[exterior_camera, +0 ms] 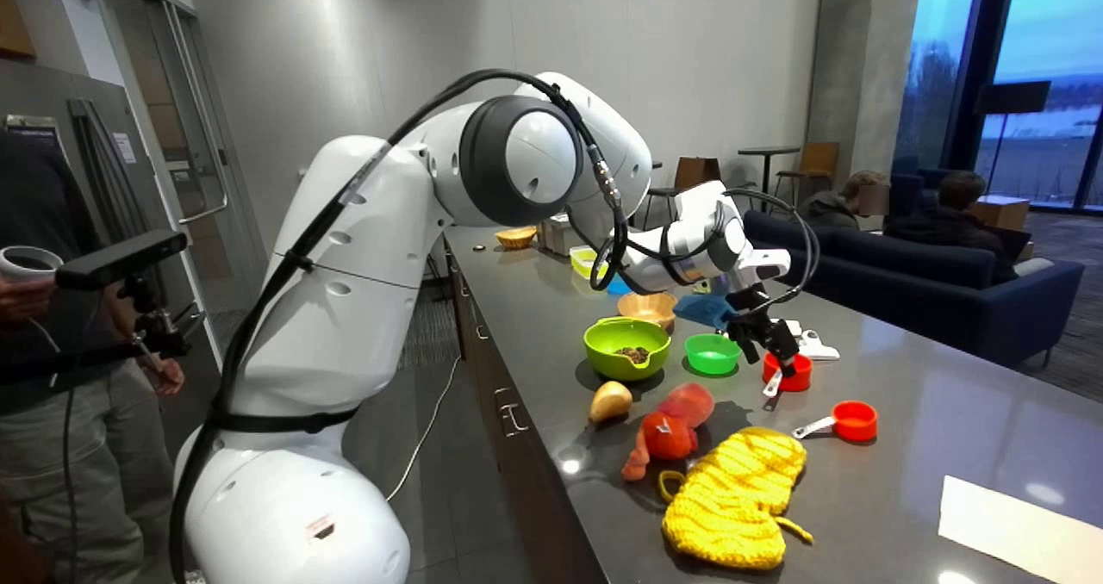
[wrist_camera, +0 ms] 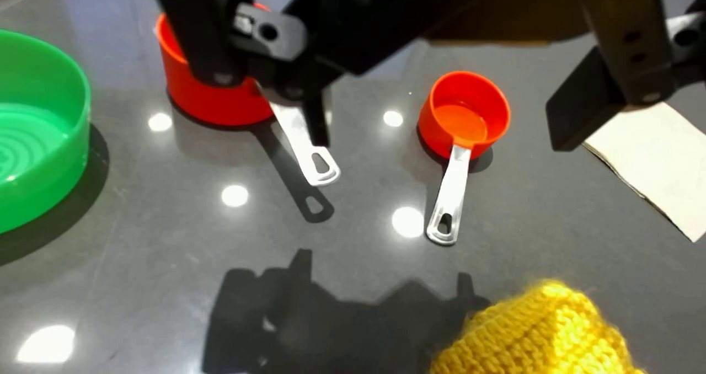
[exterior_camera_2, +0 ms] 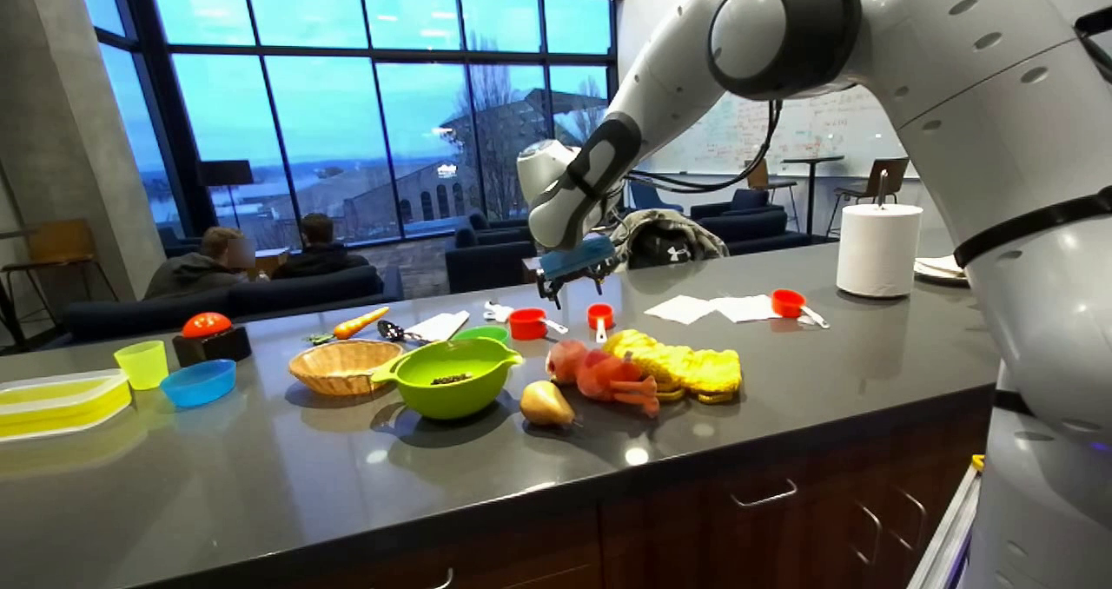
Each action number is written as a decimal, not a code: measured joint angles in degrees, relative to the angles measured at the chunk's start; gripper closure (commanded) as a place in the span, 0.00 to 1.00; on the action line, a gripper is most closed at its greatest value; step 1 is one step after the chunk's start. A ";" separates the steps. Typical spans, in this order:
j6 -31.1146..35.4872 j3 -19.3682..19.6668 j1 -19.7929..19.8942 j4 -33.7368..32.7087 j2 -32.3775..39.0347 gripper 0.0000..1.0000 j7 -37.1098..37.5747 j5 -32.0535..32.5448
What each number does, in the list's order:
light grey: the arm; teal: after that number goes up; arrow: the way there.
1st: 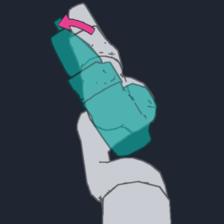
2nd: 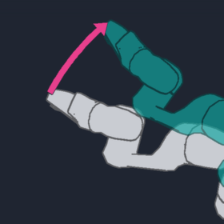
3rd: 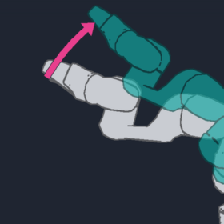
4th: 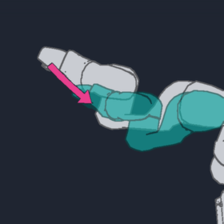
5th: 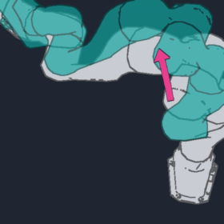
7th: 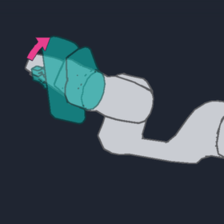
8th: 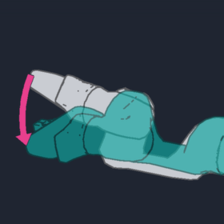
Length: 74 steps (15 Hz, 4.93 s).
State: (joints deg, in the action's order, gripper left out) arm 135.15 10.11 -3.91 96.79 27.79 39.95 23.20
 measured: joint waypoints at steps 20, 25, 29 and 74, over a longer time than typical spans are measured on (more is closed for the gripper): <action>3.61 2.85 0.96 -4.28 9.08 0.00 2.10 -6.19; 4.20 5.46 0.68 -7.96 11.91 0.00 4.97 -6.11; 4.13 6.41 0.65 -10.91 14.00 0.00 6.21 -6.11; -4.65 8.19 -0.96 -19.92 19.98 0.96 14.38 -5.19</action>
State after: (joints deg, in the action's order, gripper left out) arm 130.50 18.30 -4.86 76.87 47.77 54.33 18.02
